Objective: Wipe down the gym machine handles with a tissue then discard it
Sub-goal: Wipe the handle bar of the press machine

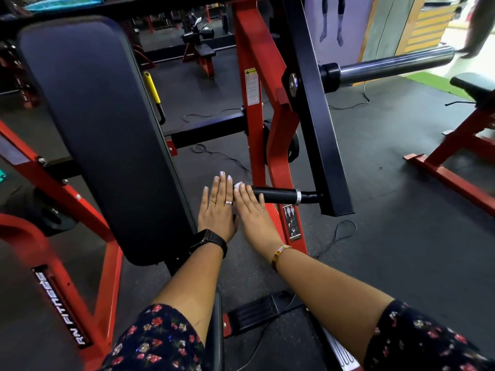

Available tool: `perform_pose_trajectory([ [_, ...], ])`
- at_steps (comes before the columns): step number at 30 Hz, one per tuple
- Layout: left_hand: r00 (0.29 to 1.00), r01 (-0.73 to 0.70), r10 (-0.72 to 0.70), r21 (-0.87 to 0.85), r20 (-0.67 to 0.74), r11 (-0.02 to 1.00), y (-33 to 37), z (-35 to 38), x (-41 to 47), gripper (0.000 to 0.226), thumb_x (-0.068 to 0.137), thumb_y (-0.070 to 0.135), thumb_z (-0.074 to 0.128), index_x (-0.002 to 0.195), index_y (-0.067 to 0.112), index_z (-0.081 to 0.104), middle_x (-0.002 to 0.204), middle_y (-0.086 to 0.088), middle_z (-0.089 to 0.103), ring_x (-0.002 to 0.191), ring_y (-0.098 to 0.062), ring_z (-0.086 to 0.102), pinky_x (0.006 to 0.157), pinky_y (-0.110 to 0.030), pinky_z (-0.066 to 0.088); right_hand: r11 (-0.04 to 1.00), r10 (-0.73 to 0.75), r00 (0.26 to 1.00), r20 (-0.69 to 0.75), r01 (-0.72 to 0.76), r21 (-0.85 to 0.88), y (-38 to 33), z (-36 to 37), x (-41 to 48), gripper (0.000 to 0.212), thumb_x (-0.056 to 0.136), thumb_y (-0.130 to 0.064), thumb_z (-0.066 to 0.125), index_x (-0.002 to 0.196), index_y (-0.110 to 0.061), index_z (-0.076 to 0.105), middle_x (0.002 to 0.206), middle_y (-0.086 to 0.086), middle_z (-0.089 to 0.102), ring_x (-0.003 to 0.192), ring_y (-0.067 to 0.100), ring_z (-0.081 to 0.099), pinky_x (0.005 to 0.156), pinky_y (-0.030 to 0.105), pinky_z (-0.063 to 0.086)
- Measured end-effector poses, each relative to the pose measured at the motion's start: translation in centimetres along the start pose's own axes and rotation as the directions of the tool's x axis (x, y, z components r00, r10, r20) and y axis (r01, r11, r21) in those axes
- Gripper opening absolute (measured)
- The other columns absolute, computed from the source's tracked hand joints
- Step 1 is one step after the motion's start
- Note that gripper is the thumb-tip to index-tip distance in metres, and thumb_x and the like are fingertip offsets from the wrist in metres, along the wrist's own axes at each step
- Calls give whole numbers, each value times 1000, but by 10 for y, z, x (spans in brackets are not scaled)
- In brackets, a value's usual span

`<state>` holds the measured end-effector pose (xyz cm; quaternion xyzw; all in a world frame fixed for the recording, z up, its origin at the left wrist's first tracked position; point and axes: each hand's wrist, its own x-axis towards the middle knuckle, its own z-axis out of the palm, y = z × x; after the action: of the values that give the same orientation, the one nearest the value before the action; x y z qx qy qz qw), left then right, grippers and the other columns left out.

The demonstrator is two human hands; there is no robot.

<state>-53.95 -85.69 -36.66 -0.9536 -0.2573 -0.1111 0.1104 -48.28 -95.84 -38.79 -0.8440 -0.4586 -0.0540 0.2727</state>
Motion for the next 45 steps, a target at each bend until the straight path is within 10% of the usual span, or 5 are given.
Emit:
perform_pose_trajectory([
  [5,999,-16,19,-86,27,996,3,3,0,99,91,23,50,138,13,-37,141,-2,-47,136,-15,-35,108,-32,-32,968,180,973,-146,-202,-152,57,-11,-24,79,70,18,28,147,1,26,152,20,30,141,34,26,112,49,11],
  [11,999,-35,30,-123,-44,992,2,8,2,116,76,19,67,146,12,-25,155,-6,-23,144,-17,-22,115,-34,-22,904,413,903,-118,-422,-69,29,-24,11,68,89,8,38,151,-4,13,159,13,16,148,27,3,117,42,-7],
  [23,996,-35,34,-13,-79,999,-2,17,4,125,71,31,76,150,8,-18,160,-9,-10,147,-19,-15,118,-37,-15,999,-53,987,-152,54,3,31,-15,5,72,80,19,44,146,-9,37,150,9,38,143,29,25,118,40,6],
  [32,994,-45,40,-38,-101,998,-1,19,5,132,64,26,79,151,8,-19,161,-10,0,148,-22,-13,119,-38,-14,896,433,901,-16,-432,-98,39,-37,38,42,89,4,42,125,-11,54,125,14,59,124,30,49,117,38,11],
  [45,985,-55,58,21,-164,998,-1,25,5,122,66,19,71,152,8,-15,159,-11,2,148,-23,-4,120,-39,-11,988,133,974,-181,-146,-58,60,-29,9,53,80,19,48,125,-5,59,121,17,63,124,34,52,115,42,11],
])
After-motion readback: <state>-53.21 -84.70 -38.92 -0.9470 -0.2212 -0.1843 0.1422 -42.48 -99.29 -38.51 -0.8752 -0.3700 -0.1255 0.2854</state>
